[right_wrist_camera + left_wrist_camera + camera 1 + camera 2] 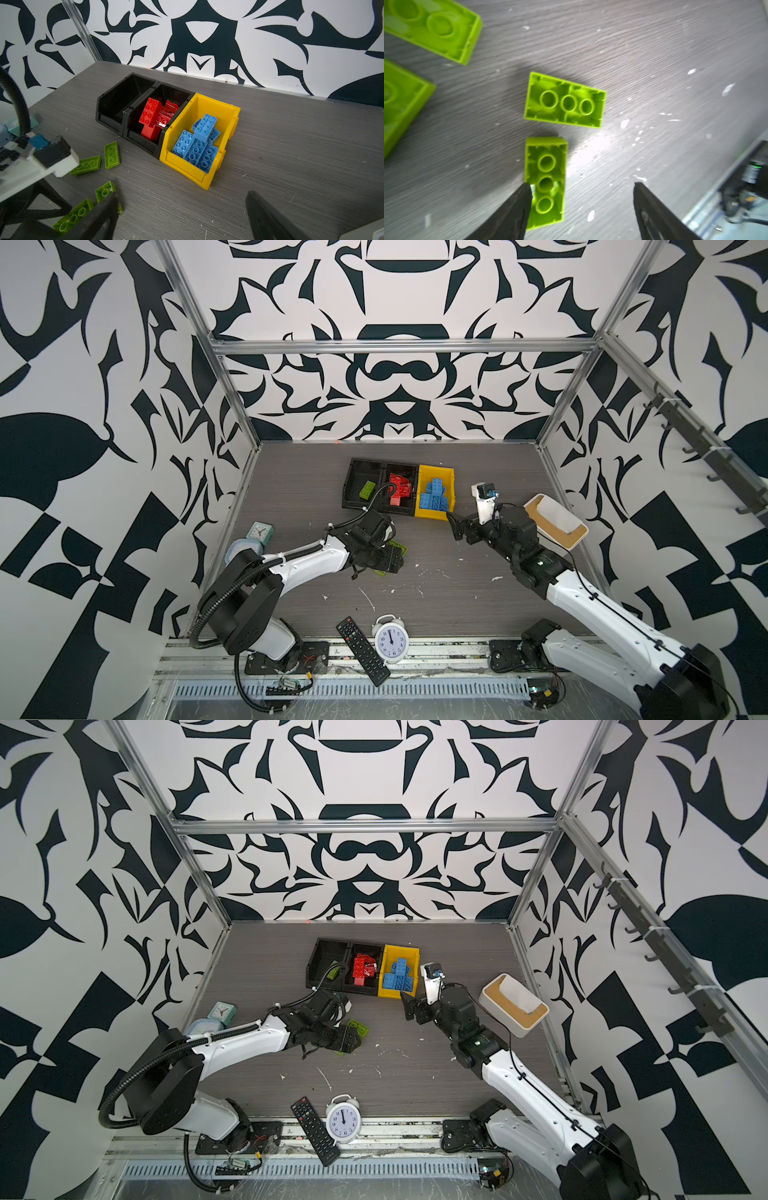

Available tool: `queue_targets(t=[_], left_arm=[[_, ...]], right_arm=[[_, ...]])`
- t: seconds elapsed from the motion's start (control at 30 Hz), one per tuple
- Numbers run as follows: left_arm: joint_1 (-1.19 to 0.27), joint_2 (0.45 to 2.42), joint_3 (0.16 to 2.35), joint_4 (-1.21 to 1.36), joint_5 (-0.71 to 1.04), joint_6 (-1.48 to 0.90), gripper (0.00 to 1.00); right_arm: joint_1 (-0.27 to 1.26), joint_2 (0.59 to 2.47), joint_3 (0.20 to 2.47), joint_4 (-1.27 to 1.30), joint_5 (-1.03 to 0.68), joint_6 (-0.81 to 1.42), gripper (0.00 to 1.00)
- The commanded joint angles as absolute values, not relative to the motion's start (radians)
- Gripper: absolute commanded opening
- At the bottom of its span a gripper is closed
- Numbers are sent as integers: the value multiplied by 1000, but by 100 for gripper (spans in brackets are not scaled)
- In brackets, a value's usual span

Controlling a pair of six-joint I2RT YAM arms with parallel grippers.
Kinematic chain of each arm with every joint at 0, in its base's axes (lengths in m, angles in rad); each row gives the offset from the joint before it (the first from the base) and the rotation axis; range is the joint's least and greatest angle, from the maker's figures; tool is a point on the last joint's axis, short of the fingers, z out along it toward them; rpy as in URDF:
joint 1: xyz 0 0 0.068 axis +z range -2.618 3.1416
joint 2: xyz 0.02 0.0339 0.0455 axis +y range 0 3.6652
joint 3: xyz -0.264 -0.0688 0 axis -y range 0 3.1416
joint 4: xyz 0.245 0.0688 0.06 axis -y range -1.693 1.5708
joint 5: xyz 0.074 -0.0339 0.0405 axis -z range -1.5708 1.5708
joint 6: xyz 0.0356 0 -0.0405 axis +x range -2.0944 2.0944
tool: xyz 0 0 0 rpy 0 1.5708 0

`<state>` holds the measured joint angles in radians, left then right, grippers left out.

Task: Sort the legos into containers by color
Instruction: 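Grasp another lime-green brick with the left gripper and lift it, then carry the green brick into the green bin while the right gripper reaches toward green bricks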

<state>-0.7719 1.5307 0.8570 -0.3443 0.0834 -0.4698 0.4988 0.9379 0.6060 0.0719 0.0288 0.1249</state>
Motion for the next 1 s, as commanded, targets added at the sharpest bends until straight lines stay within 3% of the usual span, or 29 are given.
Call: queue_targets(t=[0.0, 0.4, 0.73, 0.83, 0.97], left_arm=[[-769, 1597, 922, -492, -50, -404, 80], [-842, 1712, 990, -517, -108, -368, 64], [-841, 1712, 990, -531, -156, -385, 39], [-834, 1706, 995, -538, -182, -384, 27], [-817, 1680, 1017, -545, -169, -374, 22]], right_arm=[[497, 943, 622, 102, 29, 129, 97], [497, 941, 621, 99, 31, 128, 97], [496, 938, 621, 99, 31, 127, 97], [496, 938, 622, 99, 32, 126, 97], [496, 936, 621, 99, 30, 126, 97]])
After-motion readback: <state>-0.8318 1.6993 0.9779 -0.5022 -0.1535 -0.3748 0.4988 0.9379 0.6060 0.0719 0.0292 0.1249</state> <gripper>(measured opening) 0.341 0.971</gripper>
